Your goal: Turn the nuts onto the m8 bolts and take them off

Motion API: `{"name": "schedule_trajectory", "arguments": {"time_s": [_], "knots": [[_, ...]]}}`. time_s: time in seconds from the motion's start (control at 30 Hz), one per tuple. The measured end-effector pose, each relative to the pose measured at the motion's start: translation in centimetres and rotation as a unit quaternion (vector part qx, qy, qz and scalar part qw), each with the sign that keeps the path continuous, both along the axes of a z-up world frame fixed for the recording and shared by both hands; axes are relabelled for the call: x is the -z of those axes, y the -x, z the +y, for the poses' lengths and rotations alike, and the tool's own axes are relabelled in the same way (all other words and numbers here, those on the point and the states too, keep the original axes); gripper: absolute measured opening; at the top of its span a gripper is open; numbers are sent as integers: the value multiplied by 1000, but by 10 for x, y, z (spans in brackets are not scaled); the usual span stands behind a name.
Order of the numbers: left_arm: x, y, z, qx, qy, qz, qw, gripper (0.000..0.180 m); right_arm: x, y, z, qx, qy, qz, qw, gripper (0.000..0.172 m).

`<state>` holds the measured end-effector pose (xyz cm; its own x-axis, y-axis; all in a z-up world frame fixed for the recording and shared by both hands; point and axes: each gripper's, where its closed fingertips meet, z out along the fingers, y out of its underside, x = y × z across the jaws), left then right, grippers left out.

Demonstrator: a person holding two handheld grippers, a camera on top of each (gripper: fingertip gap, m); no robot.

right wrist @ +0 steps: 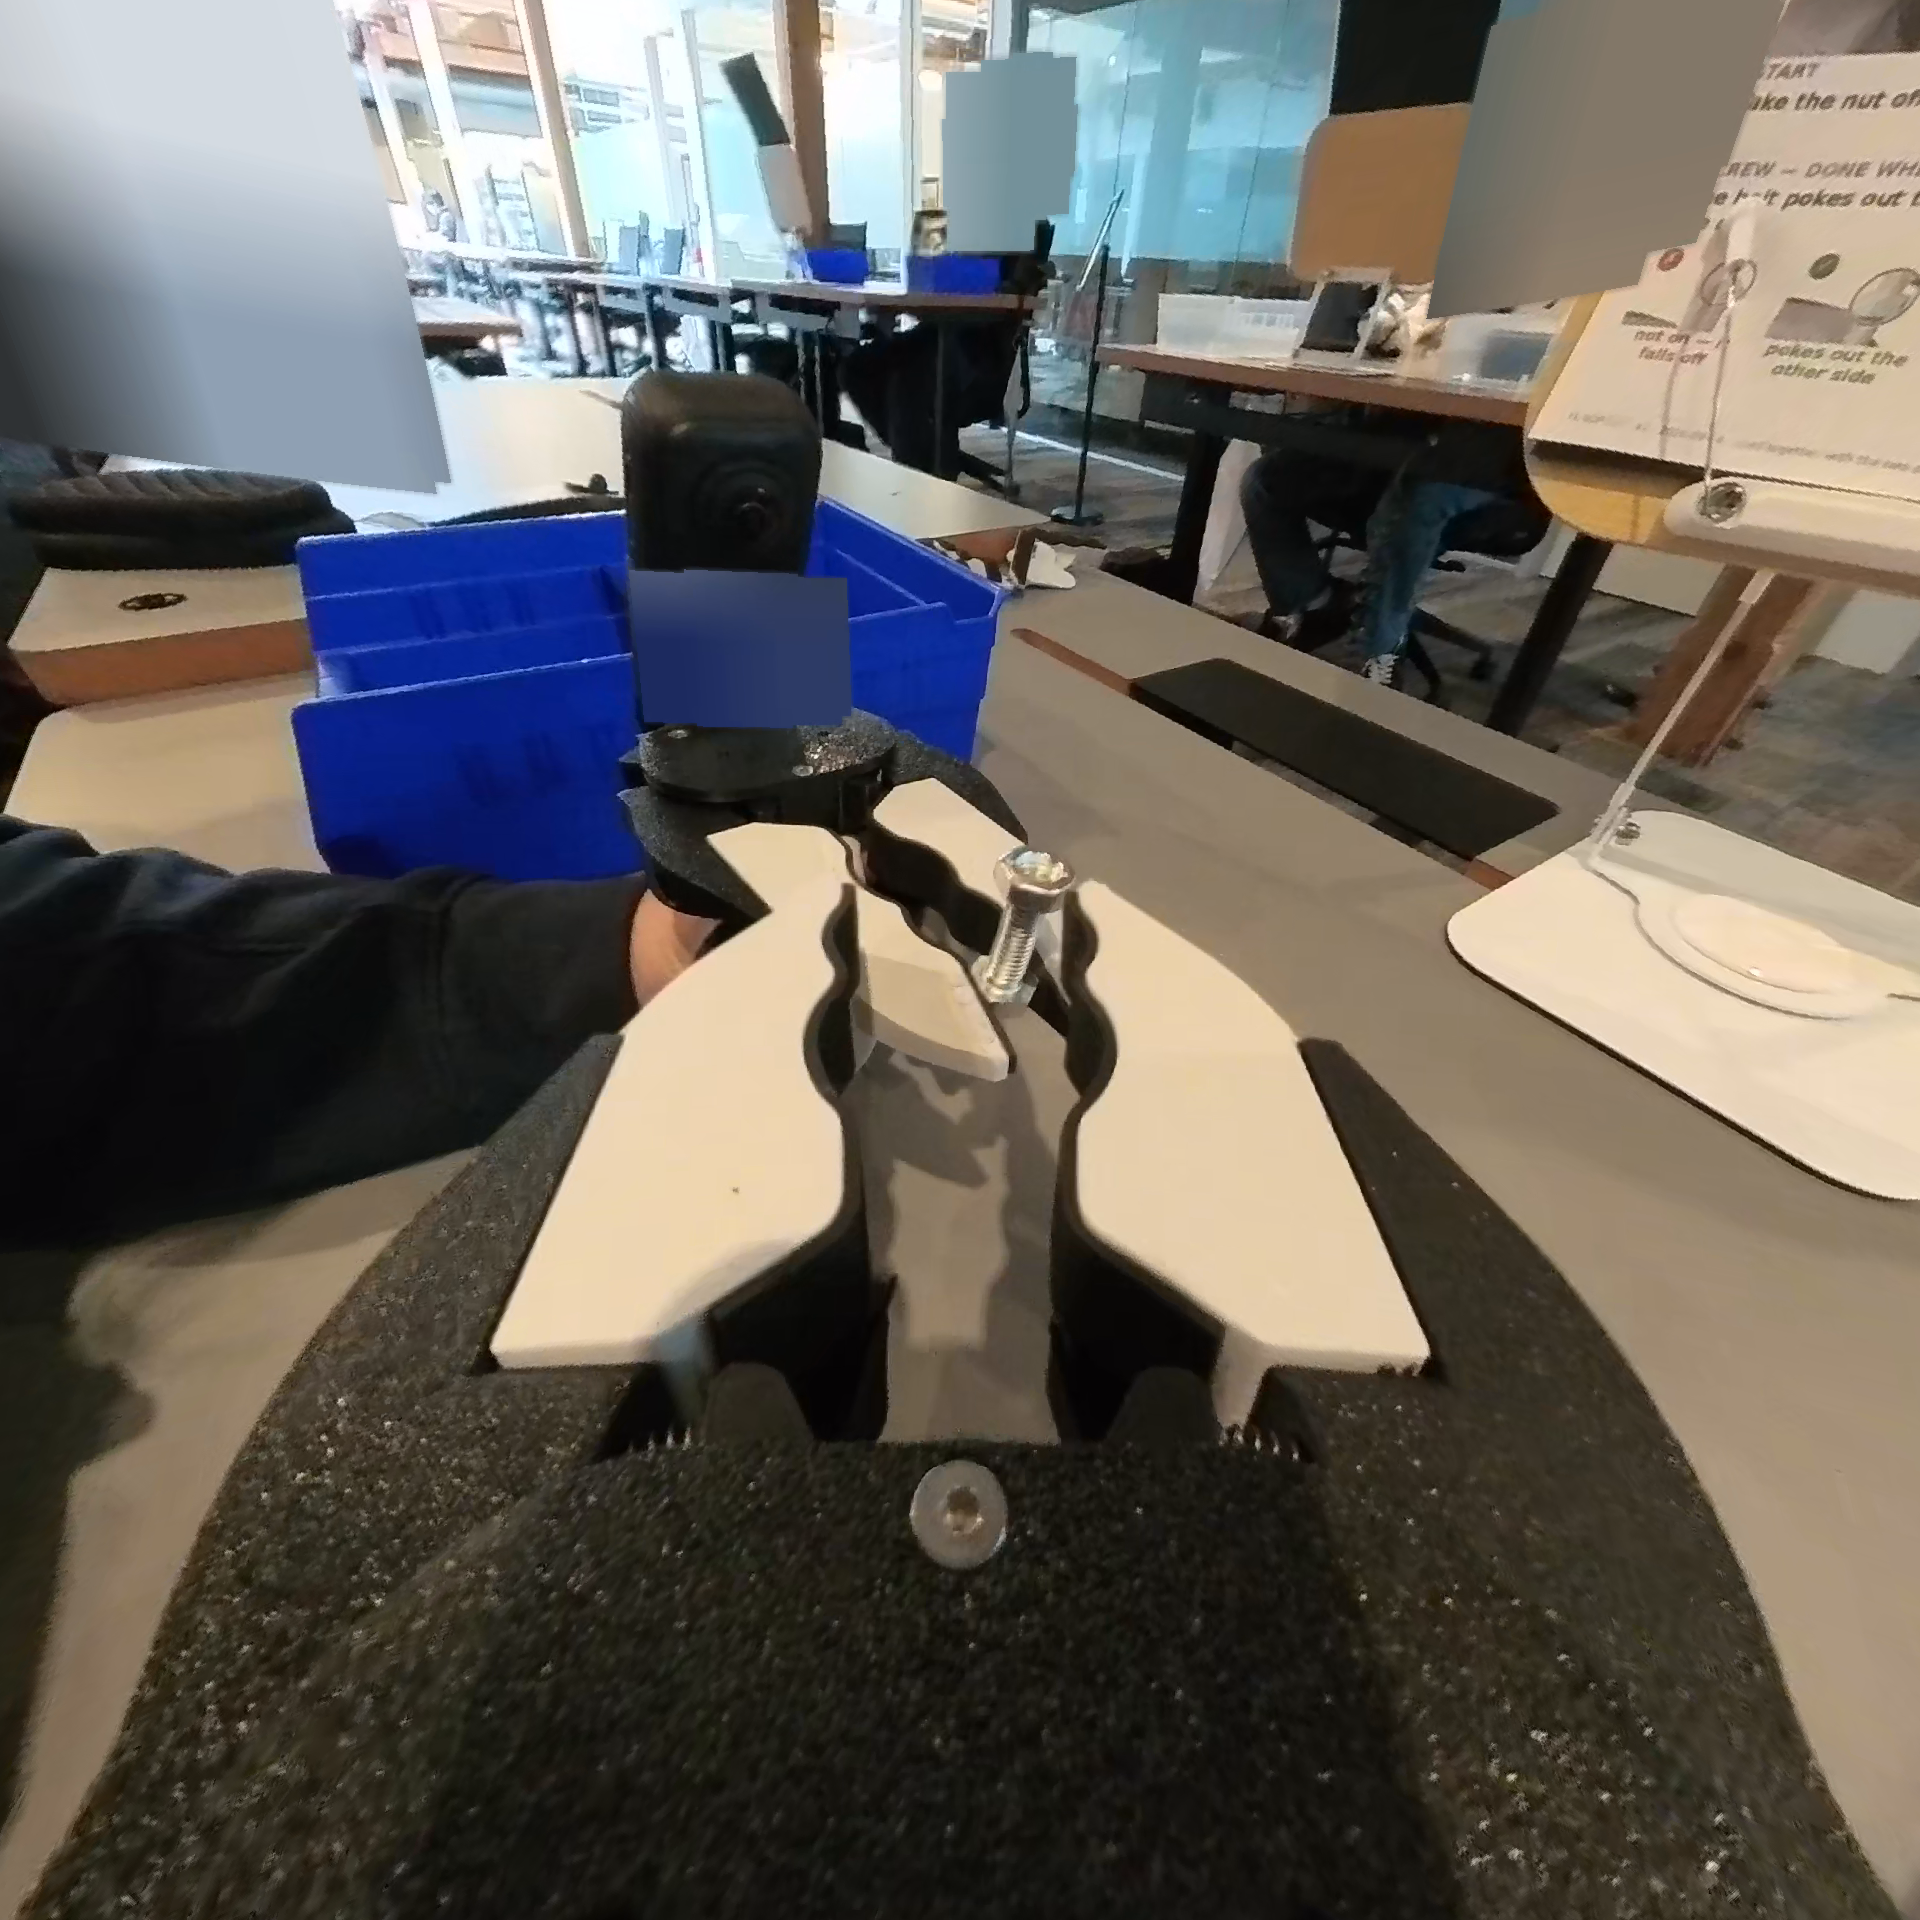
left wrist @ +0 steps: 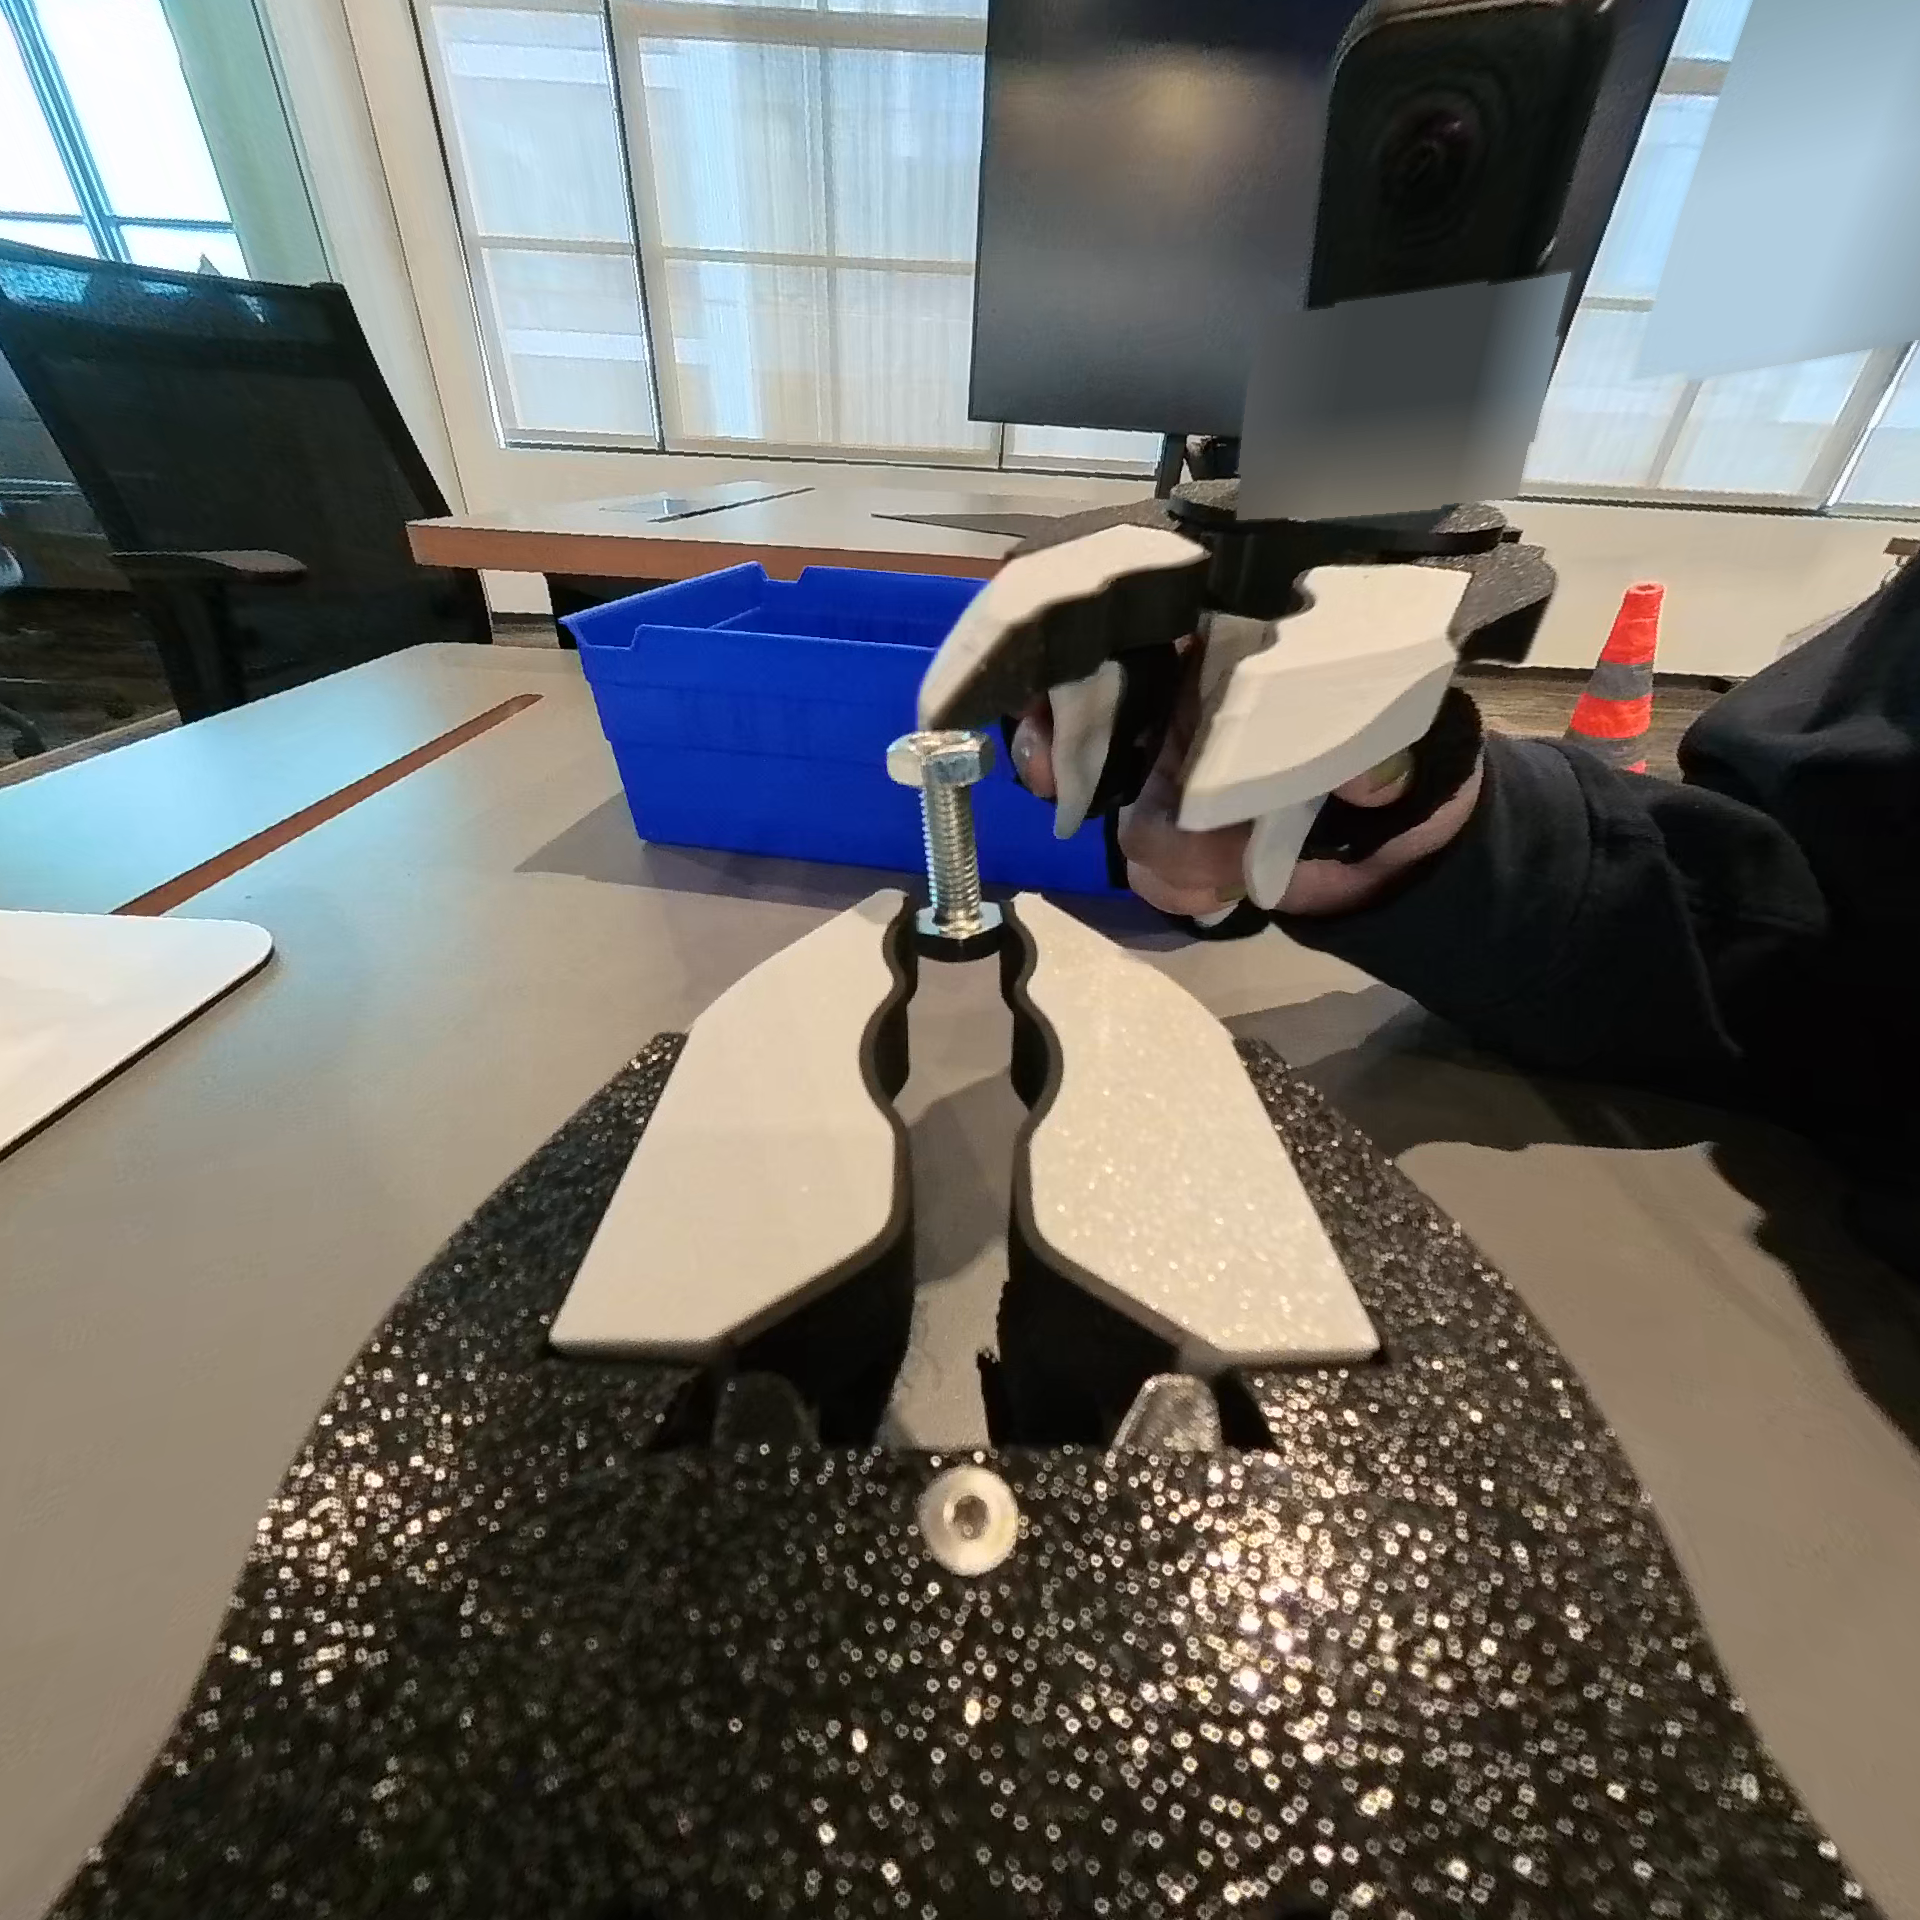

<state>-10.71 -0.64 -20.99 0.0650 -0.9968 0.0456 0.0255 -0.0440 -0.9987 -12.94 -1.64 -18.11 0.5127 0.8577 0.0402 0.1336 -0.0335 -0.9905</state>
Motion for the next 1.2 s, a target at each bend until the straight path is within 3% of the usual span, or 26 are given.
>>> {"name": "schedule_trajectory", "arguments": {"time_s": [0.13, 0.33, 0.5, 0.67, 0.73, 0.9, 1.07, 1.2], "knots": [[0, 0, 0, 1, 2, -1, 1000, 14, -1, -1, -4, -18, 5, 2, 1000, 30], [1, -1, -1, 5, 2, 3, 1000, 14, -1, 0, 2, 5, -11, -2, 1000, 42], [0, 0, 0, 4, 4, 0, 1000, 14, -2, -5, -7, -22, -22, -16, 999, 25], [1, -1, -3, 12, 1, 5, 1000, 14, -1, -5, 6, 15, -25, -8, 1000, 52], [2, -2, -3, 14, 0, 6, 1000, 14, 1, 2, 4, 3, -24, -15, 1000, 54], [2, -2, -4, 18, 1, 6, 1000, 14, 2, -6, -9, -38, -28, -39, 998, 32], [3, -3, -8, 33, -1, 13, 999, 14, -1, 3, 1, -28, -11, 4, 1000, 57], [5, -4, -14, 54, -7, 17, 998, 14, 1, 22, 1, -61, 6, 20, 998, 63]]}}
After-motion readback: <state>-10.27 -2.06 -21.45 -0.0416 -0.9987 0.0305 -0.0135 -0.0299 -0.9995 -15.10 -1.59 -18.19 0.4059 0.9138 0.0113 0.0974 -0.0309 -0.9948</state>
